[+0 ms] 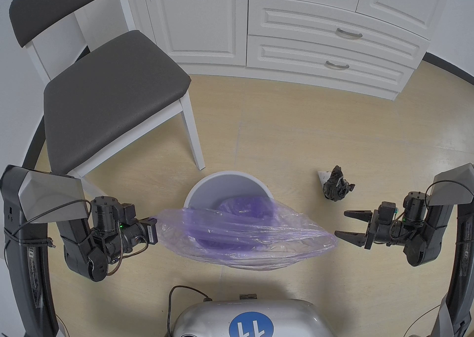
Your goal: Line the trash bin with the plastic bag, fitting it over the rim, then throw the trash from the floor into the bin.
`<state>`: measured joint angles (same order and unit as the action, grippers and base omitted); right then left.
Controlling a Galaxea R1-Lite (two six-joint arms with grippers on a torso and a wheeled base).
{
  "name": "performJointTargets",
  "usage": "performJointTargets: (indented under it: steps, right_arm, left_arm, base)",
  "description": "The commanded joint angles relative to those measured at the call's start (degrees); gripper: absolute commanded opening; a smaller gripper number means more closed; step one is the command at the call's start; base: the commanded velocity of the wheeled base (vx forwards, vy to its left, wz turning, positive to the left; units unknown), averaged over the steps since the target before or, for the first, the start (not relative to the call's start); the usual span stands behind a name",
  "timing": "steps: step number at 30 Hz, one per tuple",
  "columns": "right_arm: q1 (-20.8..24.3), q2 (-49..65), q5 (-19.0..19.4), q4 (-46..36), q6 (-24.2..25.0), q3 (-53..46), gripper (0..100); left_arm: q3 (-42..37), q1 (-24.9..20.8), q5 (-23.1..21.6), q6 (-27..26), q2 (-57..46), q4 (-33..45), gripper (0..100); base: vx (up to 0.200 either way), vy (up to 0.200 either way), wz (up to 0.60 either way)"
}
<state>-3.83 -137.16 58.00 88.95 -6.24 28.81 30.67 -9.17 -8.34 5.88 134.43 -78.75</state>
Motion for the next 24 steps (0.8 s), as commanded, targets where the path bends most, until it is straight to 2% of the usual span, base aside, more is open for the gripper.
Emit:
performJointTargets:
  steps: [1, 6, 11, 14, 15, 16, 17, 18, 19, 20, 22, 23, 24]
  right_arm:
    - [-0.7, 2.3, -0.1, 1.0, 1.1, 1.6, 100]
    - [-0.9, 8.0, -0.3, 1.0, 8.3, 1.2, 100]
    - [3.7, 12.6, -2.7, 1.0, 10.2, -1.3, 100]
    - [10.7, 14.9, -13.9, 1.0, 10.1, -2.4, 100]
    - [15.0, 15.6, -20.8, 1.0, 9.9, -2.5, 100]
    - [17.8, 16.4, -25.7, 1.0, 9.6, -2.7, 100]
    - [17.8, 16.4, -25.7, 1.0, 9.6, -2.7, 100]
    - [24.0, 18.0, -35.9, 1.0, 8.4, -3.1, 100]
    - [26.7, 18.5, -39.3, 1.0, 7.3, -3.1, 100]
    - [28.7, 18.6, -41.0, 1.0, 6.0, -2.8, 100]
    - [31.2, 18.8, -43.1, 1.0, 1.5, -1.5, 100]
    - [31.2, 18.8, -43.1, 1.0, 1.5, -1.5, 100]
    - [33.2, 20.2, -49.4, -6.9, -5.1, 3.1, 100]
  left_arm:
    - [-0.3, -0.2, 0.0, 0.0, -0.5, -0.1, 0]
    - [-0.4, -0.3, 0.0, 0.0, -0.5, -0.2, 0]
    - [-1.6, -1.5, 0.2, -0.2, -1.8, -0.7, 0]
    - [-3.2, -2.8, 0.2, -0.1, -4.3, -0.7, 0]
    - [-3.7, -3.2, 0.4, -0.1, -5.3, -0.8, 0]
    - [-4.0, -3.4, 0.4, -0.1, -5.9, -0.8, 0]
    - [-4.0, -3.4, 0.4, -0.1, -5.9, -0.8, 0]
    - [-4.2, -3.6, 0.4, -0.1, -6.9, -0.8, 0]
    - [-4.3, -3.5, 0.4, -0.1, -7.2, -0.8, 0]
    - [-4.3, -3.5, 0.4, -0.1, -7.2, -0.8, 0]
    - [-4.2, -3.5, 0.4, -0.1, -7.3, -0.9, 0]
    - [-4.1, -3.5, 0.4, -0.1, -7.3, -0.9, 0]
    - [-4.1, -3.5, 0.4, -0.1, -7.2, -1.1, 0]
  base:
    - [0.0, 0.0, 0.0]
    - [0.0, 0.0, 0.0]
    - [0.0, 0.0, 0.0]
    - [0.0, 0.0, 0.0]
    - [0.0, 0.0, 0.0]
    - [0.0, 0.0, 0.0]
    - [0.0, 0.0, 0.0]
    - [0.0, 0.0, 0.0]
    - [0.0, 0.0, 0.0]
    - [0.0, 0.0, 0.0]
    - [0.0, 0.0, 0.0]
    - [0.0, 0.0, 0.0]
    - [0.0, 0.0, 0.0]
